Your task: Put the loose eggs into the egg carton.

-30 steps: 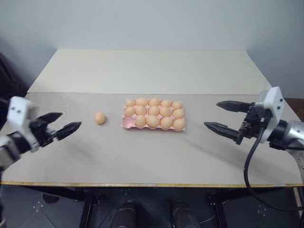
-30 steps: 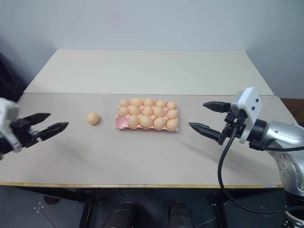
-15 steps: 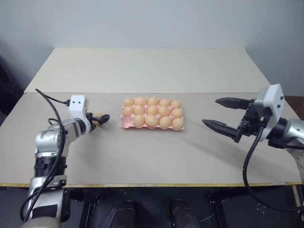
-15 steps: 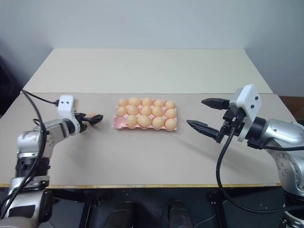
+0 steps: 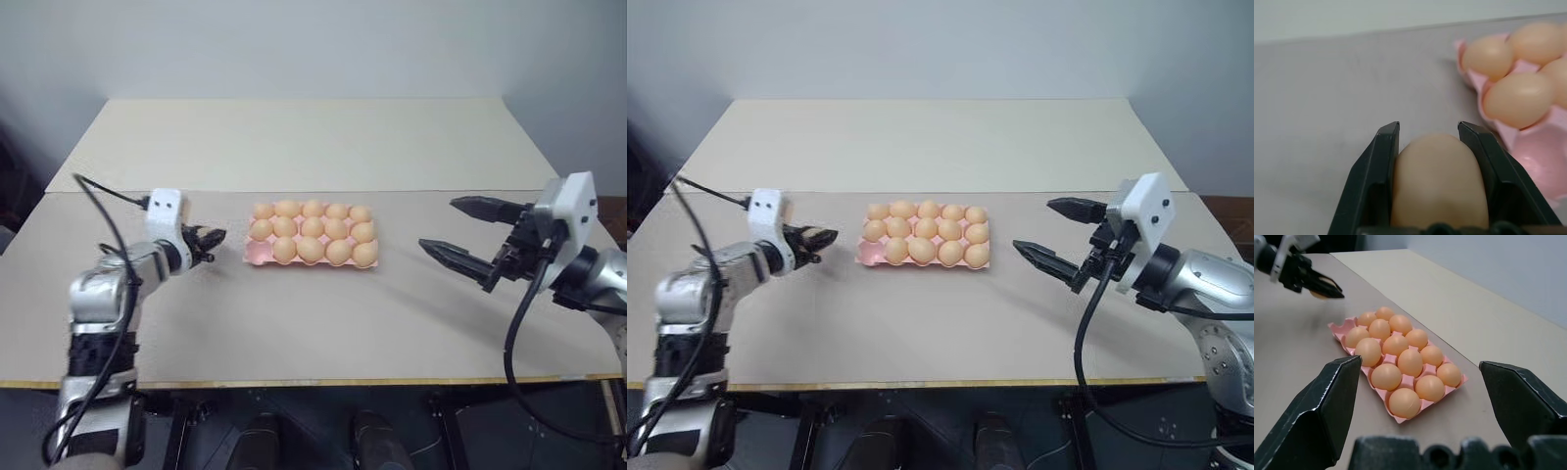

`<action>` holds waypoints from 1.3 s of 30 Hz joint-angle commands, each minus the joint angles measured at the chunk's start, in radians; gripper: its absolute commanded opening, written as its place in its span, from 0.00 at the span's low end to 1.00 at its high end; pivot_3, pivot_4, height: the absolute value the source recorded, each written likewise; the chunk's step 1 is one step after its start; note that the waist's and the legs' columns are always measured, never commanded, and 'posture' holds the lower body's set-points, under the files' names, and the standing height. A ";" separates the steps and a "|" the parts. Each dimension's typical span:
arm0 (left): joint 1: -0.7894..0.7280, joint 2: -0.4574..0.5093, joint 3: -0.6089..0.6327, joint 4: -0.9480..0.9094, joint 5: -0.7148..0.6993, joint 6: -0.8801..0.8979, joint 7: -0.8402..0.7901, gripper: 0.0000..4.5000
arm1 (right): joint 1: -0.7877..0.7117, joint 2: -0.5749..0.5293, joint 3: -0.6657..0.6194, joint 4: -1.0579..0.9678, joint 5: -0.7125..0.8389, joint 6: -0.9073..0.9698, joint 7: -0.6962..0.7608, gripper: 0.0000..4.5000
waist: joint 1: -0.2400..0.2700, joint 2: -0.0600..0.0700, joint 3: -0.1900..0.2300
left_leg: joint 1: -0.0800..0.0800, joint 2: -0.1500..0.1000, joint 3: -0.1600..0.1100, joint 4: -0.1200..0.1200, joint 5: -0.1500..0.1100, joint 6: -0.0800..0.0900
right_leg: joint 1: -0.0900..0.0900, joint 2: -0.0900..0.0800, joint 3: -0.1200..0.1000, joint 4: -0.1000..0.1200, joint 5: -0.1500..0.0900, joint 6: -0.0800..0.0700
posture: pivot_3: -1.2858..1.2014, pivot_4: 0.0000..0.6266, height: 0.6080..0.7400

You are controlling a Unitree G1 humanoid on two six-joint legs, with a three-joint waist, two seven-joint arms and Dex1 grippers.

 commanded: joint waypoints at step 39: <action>0.544 0.317 0.558 -0.142 -0.312 -0.137 -0.633 1.00 | 0.002 -0.033 0.012 0.115 -0.060 -0.089 0.137 1.00 | -0.016 0.000 0.000 | 0.002 0.002 0.000 -0.002 0.000 0.000 | 0.001 0.001 -0.001 -0.003 0.000 0.000 | 0.52 0.24 1.00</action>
